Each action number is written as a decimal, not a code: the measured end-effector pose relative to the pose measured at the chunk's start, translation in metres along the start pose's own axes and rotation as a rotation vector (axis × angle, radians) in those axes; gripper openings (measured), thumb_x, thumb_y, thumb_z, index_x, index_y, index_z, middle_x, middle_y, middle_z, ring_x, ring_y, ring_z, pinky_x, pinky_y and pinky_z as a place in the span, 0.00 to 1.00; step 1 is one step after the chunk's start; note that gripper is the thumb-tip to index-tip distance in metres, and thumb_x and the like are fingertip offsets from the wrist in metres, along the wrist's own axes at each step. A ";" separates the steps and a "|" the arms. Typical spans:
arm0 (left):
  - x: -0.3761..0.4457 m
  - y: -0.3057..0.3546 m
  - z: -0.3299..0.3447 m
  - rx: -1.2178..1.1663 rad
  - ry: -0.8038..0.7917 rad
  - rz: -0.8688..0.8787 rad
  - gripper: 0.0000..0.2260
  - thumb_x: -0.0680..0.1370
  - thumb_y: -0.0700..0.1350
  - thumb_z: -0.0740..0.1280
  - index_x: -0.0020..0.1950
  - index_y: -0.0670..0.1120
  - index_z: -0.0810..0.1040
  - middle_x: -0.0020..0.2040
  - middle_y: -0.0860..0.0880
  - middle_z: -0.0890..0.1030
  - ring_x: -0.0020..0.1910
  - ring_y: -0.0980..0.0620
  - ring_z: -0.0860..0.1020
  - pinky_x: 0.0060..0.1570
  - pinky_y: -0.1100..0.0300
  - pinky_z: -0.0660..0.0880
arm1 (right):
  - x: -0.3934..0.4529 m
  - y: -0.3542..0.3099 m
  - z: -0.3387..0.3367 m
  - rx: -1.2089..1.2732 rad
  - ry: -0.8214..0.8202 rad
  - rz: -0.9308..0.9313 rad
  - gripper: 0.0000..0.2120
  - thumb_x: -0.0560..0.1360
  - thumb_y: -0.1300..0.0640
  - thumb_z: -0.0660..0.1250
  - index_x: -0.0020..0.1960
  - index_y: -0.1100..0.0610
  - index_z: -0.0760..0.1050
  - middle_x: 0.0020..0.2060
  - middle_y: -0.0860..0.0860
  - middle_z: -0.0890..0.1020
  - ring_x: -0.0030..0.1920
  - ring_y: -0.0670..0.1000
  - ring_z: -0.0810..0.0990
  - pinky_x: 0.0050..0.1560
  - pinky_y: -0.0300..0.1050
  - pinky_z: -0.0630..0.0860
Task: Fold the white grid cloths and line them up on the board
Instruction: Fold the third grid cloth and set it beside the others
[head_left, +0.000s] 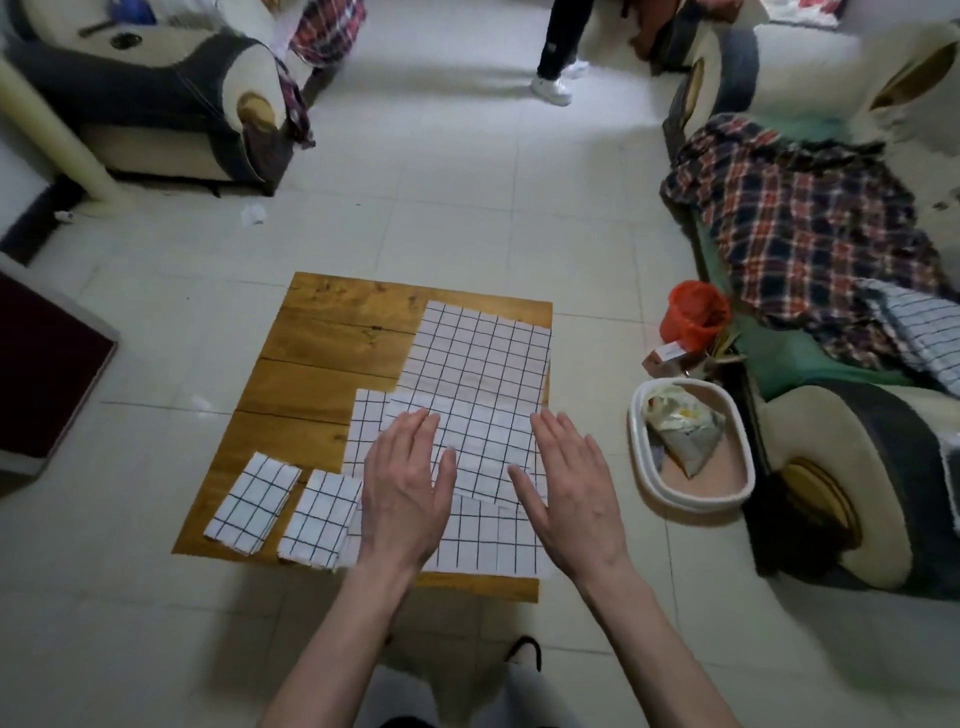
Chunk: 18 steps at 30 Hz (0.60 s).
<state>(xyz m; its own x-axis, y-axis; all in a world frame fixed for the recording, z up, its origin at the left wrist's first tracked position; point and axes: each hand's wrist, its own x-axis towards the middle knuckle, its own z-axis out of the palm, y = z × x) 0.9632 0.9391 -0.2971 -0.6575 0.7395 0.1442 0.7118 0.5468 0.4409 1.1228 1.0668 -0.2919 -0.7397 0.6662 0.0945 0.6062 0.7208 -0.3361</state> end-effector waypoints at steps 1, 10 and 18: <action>0.001 0.005 0.002 0.005 0.007 -0.033 0.23 0.86 0.54 0.56 0.76 0.43 0.71 0.75 0.44 0.74 0.77 0.47 0.68 0.76 0.46 0.66 | 0.007 0.004 -0.001 0.009 -0.013 -0.020 0.32 0.85 0.38 0.50 0.84 0.54 0.58 0.82 0.51 0.63 0.83 0.50 0.57 0.83 0.53 0.54; 0.032 0.008 0.026 0.006 0.061 -0.250 0.23 0.86 0.55 0.54 0.77 0.45 0.69 0.75 0.46 0.73 0.77 0.48 0.68 0.77 0.50 0.63 | 0.087 0.012 0.020 0.045 -0.117 -0.220 0.31 0.86 0.39 0.51 0.84 0.54 0.58 0.82 0.50 0.64 0.83 0.49 0.57 0.83 0.53 0.56; 0.066 0.002 0.034 0.042 0.114 -0.441 0.23 0.86 0.55 0.53 0.77 0.45 0.70 0.75 0.46 0.73 0.77 0.48 0.68 0.75 0.52 0.63 | 0.164 0.024 0.026 0.018 -0.186 -0.398 0.31 0.86 0.40 0.54 0.84 0.53 0.59 0.82 0.50 0.64 0.83 0.50 0.57 0.82 0.57 0.59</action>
<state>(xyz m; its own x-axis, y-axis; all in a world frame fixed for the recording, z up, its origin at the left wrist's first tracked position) 0.9300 1.0021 -0.3168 -0.9212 0.3861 0.0480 0.3657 0.8169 0.4460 1.0085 1.1885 -0.3091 -0.9555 0.2906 0.0501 0.2596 0.9096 -0.3244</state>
